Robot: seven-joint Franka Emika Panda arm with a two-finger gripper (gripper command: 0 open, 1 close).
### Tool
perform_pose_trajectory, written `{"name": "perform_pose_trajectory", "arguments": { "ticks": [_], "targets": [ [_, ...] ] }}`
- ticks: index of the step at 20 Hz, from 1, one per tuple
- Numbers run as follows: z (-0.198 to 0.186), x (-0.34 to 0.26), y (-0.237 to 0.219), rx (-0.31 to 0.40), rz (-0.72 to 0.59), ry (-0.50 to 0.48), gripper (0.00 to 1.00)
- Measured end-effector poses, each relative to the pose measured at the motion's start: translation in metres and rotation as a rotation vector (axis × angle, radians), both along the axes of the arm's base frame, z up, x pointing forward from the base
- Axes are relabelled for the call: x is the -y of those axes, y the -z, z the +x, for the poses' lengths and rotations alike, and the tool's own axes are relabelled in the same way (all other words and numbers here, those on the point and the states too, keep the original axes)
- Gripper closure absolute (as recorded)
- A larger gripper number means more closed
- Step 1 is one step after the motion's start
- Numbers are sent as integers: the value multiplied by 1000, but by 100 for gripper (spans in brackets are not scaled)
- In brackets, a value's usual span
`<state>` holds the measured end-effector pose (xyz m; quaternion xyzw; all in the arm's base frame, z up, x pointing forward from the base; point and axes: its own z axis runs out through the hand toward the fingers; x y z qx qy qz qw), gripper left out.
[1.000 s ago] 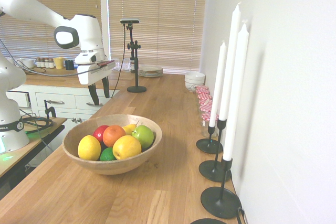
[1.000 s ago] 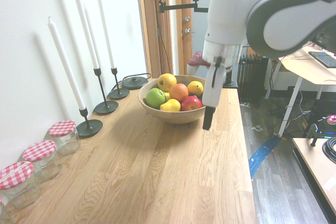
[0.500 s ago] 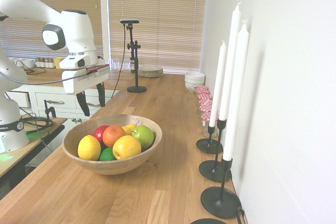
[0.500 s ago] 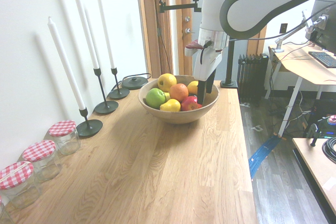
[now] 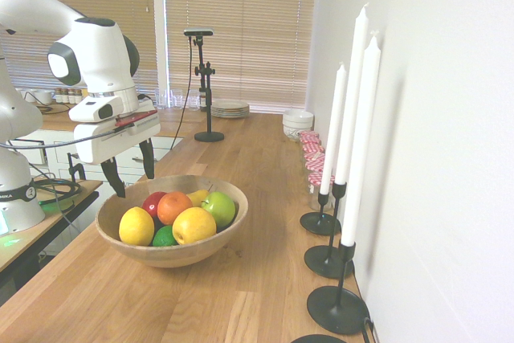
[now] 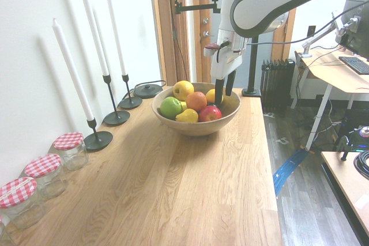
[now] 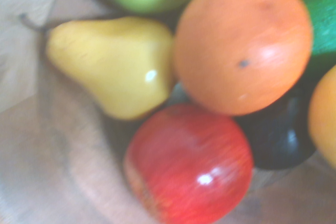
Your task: Take apple out of the basket
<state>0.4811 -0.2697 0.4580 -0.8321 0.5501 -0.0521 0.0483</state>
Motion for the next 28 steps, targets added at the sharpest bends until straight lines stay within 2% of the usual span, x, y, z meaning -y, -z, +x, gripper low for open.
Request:
{"name": "perform_pose_trajectory", "arguments": {
  "ticks": [18, 28],
  "targets": [
    [62, -12, 34, -56, -25, -79, 0],
    [71, -9, 48, -68, -9, -70, 0]
  ]
}}
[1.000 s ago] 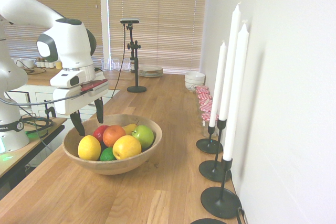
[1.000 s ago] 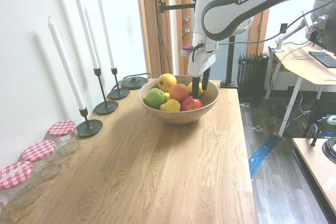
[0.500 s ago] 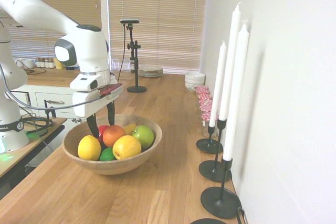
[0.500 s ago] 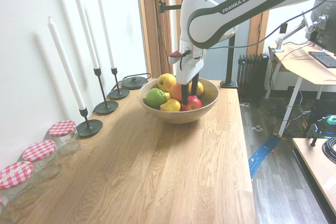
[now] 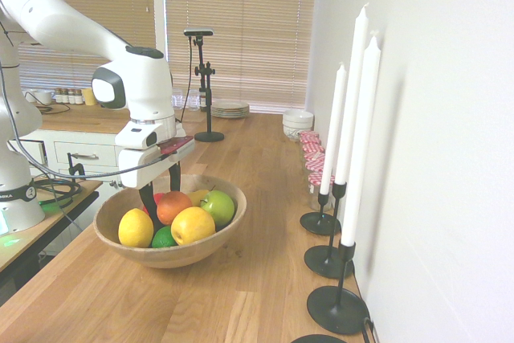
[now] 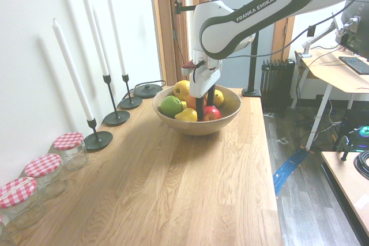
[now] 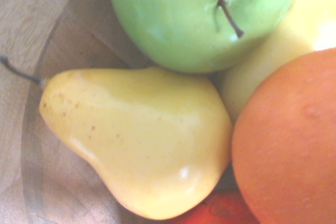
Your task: Take apple out of the basket
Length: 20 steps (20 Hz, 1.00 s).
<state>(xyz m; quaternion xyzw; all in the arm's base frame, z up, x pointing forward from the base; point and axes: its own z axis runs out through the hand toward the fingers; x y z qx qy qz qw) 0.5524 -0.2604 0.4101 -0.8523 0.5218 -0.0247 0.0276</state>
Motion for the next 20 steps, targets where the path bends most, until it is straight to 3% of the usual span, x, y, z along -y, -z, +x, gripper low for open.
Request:
{"name": "perform_pose_trajectory", "arguments": {
  "ticks": [4, 5, 9, 13, 20],
  "targets": [
    [0, 0, 2, 1, 9, 6, 0],
    [1, 0, 3, 1, 11, 7, 100],
    [1, -2, 7, -2, 25, 12, 100],
    [-4, 6, 38, -57, 42, 28, 100],
    [-9, 13, 46, -66, 44, 42, 100]
  ]
}}
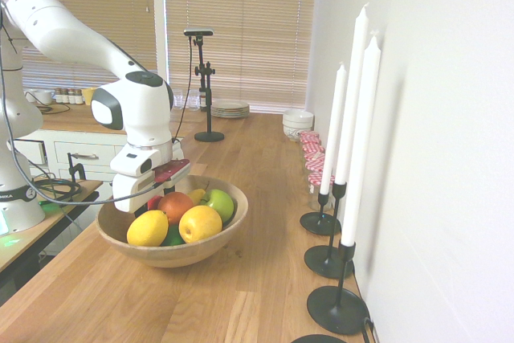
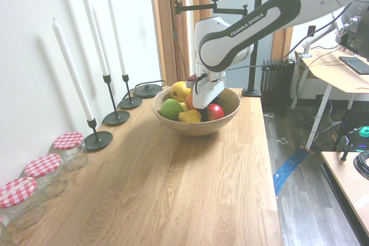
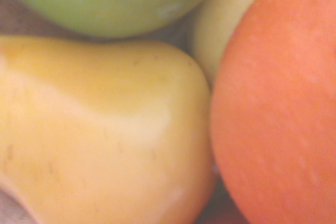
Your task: Take apple out of the basket
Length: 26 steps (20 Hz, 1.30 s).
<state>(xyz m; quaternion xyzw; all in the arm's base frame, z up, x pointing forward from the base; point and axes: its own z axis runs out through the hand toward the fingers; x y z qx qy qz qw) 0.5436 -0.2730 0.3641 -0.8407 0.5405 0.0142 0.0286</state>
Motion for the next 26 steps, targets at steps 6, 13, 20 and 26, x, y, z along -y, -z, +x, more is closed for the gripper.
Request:
{"name": "perform_pose_trajectory", "arguments": {
  "ticks": [6, 13, 20, 26],
  "targets": [
    [-2, 3, 0, 1, 0, 6, 100],
    [7, -28, -100, 115, -24, -54, 100],
    [32, -125, -186, 201, -40, -157, 100],
    [50, -223, -188, 193, -53, -247, 100]
  ]
}}
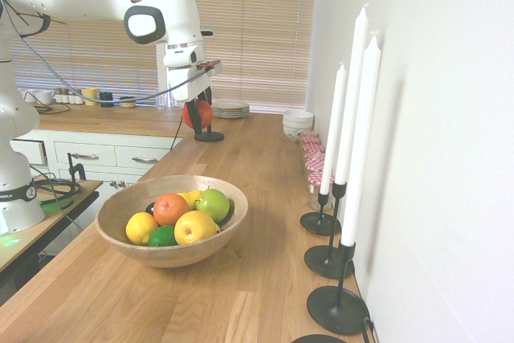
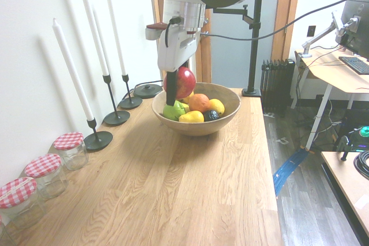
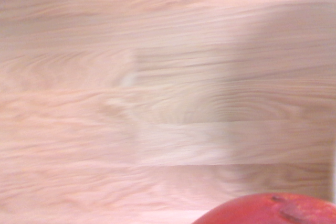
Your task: Take apple out of the basket
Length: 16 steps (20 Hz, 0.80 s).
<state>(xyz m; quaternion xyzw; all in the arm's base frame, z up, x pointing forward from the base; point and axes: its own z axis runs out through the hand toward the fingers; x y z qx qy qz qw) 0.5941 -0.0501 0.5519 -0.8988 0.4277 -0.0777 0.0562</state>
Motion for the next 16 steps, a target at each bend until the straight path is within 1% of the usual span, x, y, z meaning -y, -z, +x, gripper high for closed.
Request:
{"name": "perform_pose_trajectory", "arguments": {
  "ticks": [3, 6, 12, 16],
  "targets": [
    [3, -31, 16, -26, -16, -29, 100],
    [5, -49, 48, -59, -31, -41, 100],
    [9, -49, 125, -142, -42, -37, 100],
    [12, -42, 159, -178, -48, -27, 100]
  ]
}}
